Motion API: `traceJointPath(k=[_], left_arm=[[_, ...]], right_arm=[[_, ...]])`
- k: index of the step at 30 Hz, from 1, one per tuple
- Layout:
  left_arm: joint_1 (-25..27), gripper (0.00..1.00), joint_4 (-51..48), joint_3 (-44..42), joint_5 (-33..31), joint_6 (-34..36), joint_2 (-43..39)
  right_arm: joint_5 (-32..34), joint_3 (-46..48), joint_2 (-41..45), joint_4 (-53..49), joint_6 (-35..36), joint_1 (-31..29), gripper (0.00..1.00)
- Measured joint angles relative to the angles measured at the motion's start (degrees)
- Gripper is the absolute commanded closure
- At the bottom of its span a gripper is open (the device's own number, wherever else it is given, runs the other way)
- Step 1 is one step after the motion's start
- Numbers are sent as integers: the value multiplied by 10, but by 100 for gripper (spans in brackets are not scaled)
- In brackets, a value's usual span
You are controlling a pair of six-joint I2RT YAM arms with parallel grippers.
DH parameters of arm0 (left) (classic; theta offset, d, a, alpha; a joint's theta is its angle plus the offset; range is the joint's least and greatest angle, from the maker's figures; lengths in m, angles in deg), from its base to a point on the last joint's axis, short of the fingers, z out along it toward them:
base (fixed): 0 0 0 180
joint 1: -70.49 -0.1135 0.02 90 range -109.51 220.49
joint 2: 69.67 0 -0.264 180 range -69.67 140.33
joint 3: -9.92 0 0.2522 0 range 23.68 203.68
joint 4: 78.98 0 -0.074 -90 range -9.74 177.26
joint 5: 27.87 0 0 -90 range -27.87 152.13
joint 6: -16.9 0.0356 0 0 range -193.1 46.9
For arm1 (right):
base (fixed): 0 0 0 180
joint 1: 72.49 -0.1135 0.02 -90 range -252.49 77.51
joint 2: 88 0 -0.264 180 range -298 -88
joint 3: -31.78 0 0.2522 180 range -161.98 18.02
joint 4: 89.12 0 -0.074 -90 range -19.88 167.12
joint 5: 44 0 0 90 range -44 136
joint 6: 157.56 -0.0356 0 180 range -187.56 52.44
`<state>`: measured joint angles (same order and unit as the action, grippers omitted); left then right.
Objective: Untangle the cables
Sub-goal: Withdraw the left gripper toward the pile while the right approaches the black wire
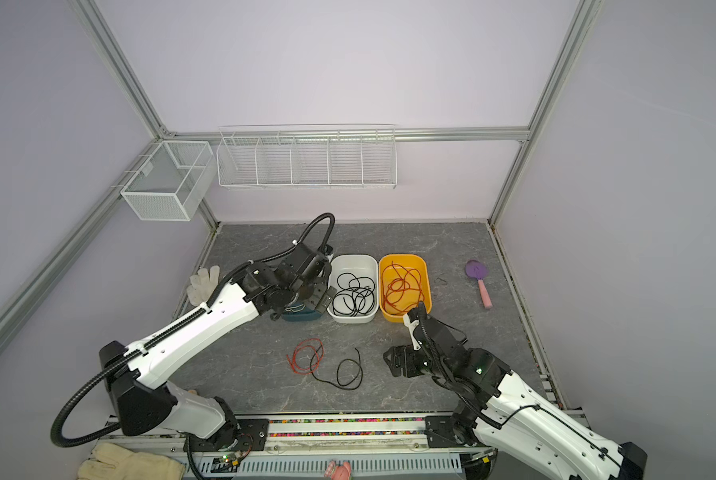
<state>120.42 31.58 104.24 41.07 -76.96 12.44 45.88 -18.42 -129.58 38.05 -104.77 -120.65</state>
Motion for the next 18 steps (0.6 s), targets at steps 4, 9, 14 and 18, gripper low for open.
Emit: traceJointPath(k=[4,9,14,18], left_arm=[[0,1,-2,-98,-5,-4,-79],[0,1,19,-210,-7,-6,-191],[0,1,54,-268,-2,-6,-289],[0,1,105,-295,-1,-5,-346]], right_arm=[[-35,1,-47,39,2,-1,8],[-60,1,-105,70,5,-3,0],[-82,-4,-167,90,4,-10,14],[-89,-15,-211,108,6,-25,28]])
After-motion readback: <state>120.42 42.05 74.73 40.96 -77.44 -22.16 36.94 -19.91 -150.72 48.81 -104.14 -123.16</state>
